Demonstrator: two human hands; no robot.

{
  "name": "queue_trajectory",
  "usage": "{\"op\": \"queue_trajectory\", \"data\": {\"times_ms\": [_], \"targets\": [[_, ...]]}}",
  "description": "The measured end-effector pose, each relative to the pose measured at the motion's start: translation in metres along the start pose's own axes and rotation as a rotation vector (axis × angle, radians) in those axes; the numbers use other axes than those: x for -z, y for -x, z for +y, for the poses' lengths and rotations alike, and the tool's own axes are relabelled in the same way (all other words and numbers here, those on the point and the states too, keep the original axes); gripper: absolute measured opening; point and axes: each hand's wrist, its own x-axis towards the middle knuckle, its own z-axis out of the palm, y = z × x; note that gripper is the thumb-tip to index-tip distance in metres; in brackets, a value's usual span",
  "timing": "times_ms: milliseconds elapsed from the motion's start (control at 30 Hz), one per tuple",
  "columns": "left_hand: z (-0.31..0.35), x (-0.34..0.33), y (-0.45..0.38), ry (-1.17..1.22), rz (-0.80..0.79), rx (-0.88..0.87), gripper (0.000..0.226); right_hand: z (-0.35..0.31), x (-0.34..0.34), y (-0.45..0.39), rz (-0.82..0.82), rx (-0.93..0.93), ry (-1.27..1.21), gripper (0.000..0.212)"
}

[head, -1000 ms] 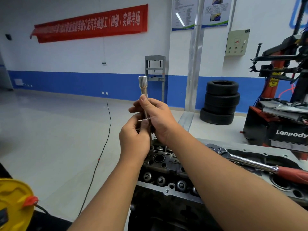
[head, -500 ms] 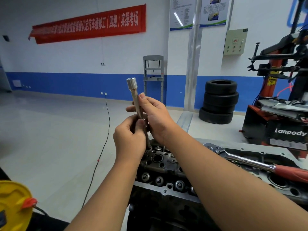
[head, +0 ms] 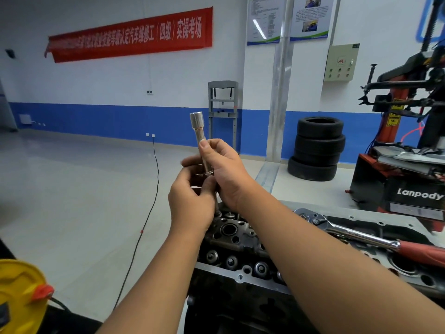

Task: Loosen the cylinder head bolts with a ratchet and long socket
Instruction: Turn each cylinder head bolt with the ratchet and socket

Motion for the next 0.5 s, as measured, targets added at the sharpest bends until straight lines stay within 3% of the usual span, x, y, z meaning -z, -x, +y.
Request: {"op": "queue_trajectory", "data": {"times_ms": [167, 267, 367, 500], "targets": [[-0.001, 0.002, 0.001, -0.068, 0.021, -0.025, 0.024, -0.001, -0.004, 0.001, -0.009, -0.017, 0.038, 0.027], [0.004, 0.001, 0.003, 0.039, -0.027, 0.017, 0.013, -0.001, -0.004, 0.000, 0.024, -0.001, 0.139, 0.032], [0.009, 0.000, 0.005, 0.116, -0.061, 0.075, 0.024, -0.003, 0.000, -0.001, 0.050, 0.012, 0.213, 0.038], [0.004, 0.003, 0.003, 0.024, 0.014, 0.017, 0.023, -0.001, -0.002, 0.000, 0.027, -0.007, 0.057, 0.034]]}}
